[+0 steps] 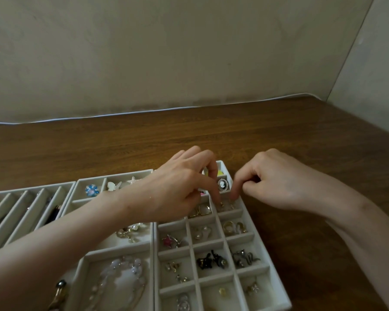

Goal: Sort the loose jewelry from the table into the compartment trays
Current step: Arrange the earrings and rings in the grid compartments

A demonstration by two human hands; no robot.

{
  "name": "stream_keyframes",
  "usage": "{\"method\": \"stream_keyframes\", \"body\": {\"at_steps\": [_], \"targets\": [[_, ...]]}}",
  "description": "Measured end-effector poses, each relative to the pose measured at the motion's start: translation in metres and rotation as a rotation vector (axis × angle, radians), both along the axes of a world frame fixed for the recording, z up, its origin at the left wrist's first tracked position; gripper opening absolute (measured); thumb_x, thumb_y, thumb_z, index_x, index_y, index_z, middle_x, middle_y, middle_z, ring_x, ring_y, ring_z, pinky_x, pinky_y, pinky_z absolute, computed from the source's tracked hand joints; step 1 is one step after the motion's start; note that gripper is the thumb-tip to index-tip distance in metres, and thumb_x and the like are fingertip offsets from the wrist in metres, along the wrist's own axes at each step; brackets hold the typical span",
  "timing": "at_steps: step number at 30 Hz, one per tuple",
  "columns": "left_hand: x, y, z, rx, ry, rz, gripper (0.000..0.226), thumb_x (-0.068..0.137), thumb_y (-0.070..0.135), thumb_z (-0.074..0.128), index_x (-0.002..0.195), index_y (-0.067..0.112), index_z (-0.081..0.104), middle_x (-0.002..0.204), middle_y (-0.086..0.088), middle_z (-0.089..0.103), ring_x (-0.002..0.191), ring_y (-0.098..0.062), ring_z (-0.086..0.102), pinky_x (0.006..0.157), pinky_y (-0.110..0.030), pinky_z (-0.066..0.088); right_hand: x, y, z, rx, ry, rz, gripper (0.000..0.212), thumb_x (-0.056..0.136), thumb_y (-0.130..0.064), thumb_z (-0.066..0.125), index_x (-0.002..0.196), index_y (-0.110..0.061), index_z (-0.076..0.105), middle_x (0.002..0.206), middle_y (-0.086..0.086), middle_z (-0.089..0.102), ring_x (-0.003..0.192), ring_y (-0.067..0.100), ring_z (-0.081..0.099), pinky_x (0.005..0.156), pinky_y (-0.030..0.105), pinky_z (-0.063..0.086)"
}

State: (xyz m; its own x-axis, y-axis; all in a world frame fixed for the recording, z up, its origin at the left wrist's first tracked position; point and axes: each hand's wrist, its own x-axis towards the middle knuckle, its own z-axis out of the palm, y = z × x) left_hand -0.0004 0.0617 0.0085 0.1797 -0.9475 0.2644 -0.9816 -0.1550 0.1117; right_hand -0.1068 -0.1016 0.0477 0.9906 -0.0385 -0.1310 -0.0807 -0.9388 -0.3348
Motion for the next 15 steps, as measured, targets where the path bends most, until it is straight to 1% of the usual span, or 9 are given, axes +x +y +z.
{"method": "stream_keyframes", "body": {"at_steps": [3, 4, 5, 6, 7, 8, 11, 13, 15], "targets": [[-0.001, 0.001, 0.001, -0.006, 0.007, 0.001, 0.044, 0.073, 0.020, 0.032, 0.092, 0.033, 0.070, 0.097, 0.013, 0.043, 0.084, -0.001, 0.027, 0.075, -0.021, 0.033, 0.000, -0.001, -0.001, -0.002, 0.006, 0.019, 0.030, 0.094, -0.014, 0.050, 0.095, -0.033, 0.073, 0.063, -0.022, 0.041, 0.054, -0.028, 0.040, 0.052, 0.015, 0.030], [-0.001, 0.001, 0.002, -0.019, 0.020, 0.005, 0.043, 0.073, 0.019, 0.034, 0.093, 0.032, 0.070, 0.098, 0.011, 0.044, 0.084, -0.002, 0.029, 0.075, -0.022, 0.035, 0.000, -0.002, 0.000, 0.023, 0.008, 0.030, 0.029, 0.094, -0.015, 0.051, 0.095, -0.035, 0.072, 0.066, -0.021, 0.046, 0.058, -0.024, 0.045, 0.053, 0.015, 0.033], [-0.001, 0.001, 0.003, -0.033, 0.041, 0.010, 0.042, 0.074, 0.018, 0.035, 0.093, 0.031, 0.070, 0.098, 0.010, 0.045, 0.085, -0.004, 0.032, 0.074, -0.024, 0.037, -0.001, -0.005, 0.002, 0.063, 0.010, 0.044, 0.027, 0.093, -0.015, 0.054, 0.095, -0.036, 0.071, 0.070, -0.018, 0.053, 0.063, -0.015, 0.051, 0.055, 0.017, 0.038], [-0.002, 0.001, 0.005, -0.045, 0.066, 0.012, 0.041, 0.074, 0.018, 0.036, 0.093, 0.030, 0.070, 0.098, 0.009, 0.045, 0.086, -0.005, 0.035, 0.074, -0.025, 0.038, -0.003, -0.008, 0.003, 0.106, 0.021, 0.059, 0.025, 0.091, -0.016, 0.057, 0.093, -0.037, 0.071, 0.073, -0.014, 0.058, 0.066, -0.005, 0.055, 0.058, 0.019, 0.042], [-0.003, 0.001, 0.006, -0.052, 0.090, 0.013, 0.039, 0.074, 0.017, 0.037, 0.093, 0.029, 0.069, 0.098, 0.009, 0.045, 0.087, -0.006, 0.037, 0.074, -0.025, 0.038, -0.004, -0.011, 0.005, 0.145, 0.048, 0.077, 0.022, 0.089, -0.019, 0.061, 0.091, -0.038, 0.071, 0.074, -0.011, 0.061, 0.067, 0.001, 0.055, 0.060, 0.021, 0.043], [-0.004, 0.001, 0.007, -0.050, 0.114, 0.014, 0.037, 0.074, 0.016, 0.038, 0.091, 0.028, 0.069, 0.097, 0.009, 0.046, 0.088, -0.006, 0.038, 0.075, -0.024, 0.038, -0.005, -0.013, 0.007, 0.173, 0.086, 0.098, 0.018, 0.087, -0.021, 0.064, 0.088, -0.038, 0.071, 0.074, -0.013, 0.061, 0.067, 0.002, 0.054, 0.060, 0.021, 0.043], [-0.006, 0.002, 0.007, -0.011, 0.160, 0.002, 0.031, 0.077, 0.013, 0.045, 0.087, 0.031, 0.069, 0.096, 0.010, 0.046, 0.088, -0.005, 0.039, 0.076, -0.021, 0.035, -0.007, -0.013, 0.006, 0.181, 0.173, 0.140, 0.011, 0.082, -0.026, 0.069, 0.083, -0.037, 0.070, 0.071, -0.028, 0.058, 0.068, -0.004, 0.054, 0.062, 0.021, 0.043], [-0.009, 0.003, 0.009, 0.028, 0.183, -0.032, 0.031, 0.078, 0.018, 0.045, 0.087, 0.034, 0.070, 0.097, 0.013, 0.045, 0.089, -0.004, 0.039, 0.078, -0.017, 0.032, -0.006, -0.011, 0.005, 0.169, 0.188, 0.130, 0.010, 0.081, -0.027, 0.071, 0.080, -0.036, 0.070, 0.073, -0.027, 0.060, 0.073, -0.004, 0.056, 0.067, 0.024, 0.047], [-0.014, 0.005, 0.011, 0.076, 0.201, -0.071, 0.032, 0.076, 0.021, 0.045, 0.089, 0.036, 0.070, 0.097, 0.015, 0.042, 0.090, 0.000, 0.037, 0.079, -0.013, 0.029, -0.006, -0.007, 0.006, 0.155, 0.207, 0.121, 0.012, 0.080, -0.026, 0.071, 0.077, -0.037, 0.069, 0.080, -0.022, 0.063, 0.081, -0.005, 0.056, 0.075, 0.024, 0.047]]}}
